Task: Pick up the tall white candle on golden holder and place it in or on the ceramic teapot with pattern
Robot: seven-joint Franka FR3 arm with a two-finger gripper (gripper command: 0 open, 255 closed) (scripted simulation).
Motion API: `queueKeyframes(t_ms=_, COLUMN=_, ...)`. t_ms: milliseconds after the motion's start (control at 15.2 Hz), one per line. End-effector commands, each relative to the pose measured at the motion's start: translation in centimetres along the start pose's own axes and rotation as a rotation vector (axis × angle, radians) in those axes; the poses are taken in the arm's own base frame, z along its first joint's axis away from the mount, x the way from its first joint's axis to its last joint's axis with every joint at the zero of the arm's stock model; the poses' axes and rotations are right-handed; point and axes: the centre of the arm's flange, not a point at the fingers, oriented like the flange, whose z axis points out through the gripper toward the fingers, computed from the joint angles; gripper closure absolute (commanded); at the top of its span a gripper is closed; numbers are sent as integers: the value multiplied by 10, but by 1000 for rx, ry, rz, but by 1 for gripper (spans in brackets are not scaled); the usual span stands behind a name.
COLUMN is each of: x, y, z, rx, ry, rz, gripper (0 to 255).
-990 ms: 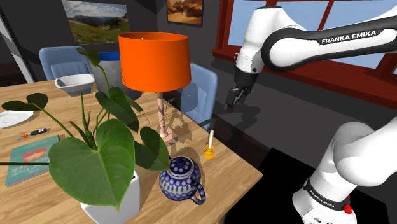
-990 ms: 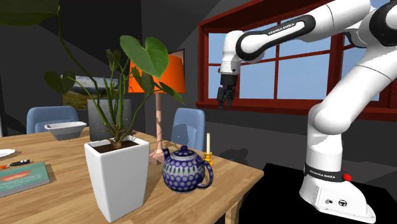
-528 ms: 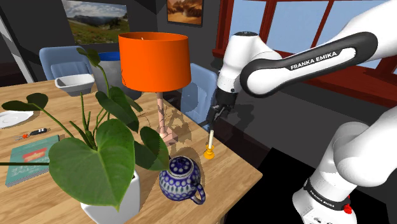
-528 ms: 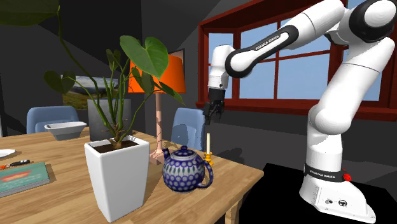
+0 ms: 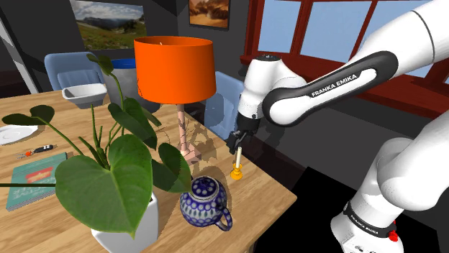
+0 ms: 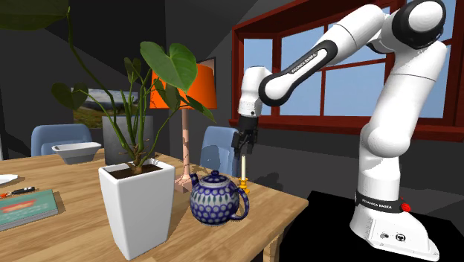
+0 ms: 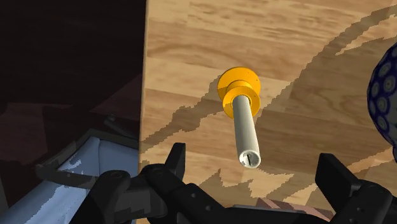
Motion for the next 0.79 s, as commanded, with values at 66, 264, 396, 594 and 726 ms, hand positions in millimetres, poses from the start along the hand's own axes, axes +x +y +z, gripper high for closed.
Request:
queueKeyframes(t_ms=66, x=-1, y=0, z=9, rx=0, ry=1, rz=0, gripper=0)
queueKeyframes(t_ms=264, x=-1, y=0, z=9, rx=0, ry=1, rz=0, gripper=0)
queueKeyframes(t_ms=396, x=-1, y=0, z=9, rx=0, ry=1, rz=0, gripper=0)
queueKeyframes(t_ms=594, x=-1, y=0, z=9, rx=0, ry=0, rz=0, gripper=255)
queueKeyframes(t_ms=726, x=-1, y=0, z=9, rx=0, ry=0, rz=0, gripper=255)
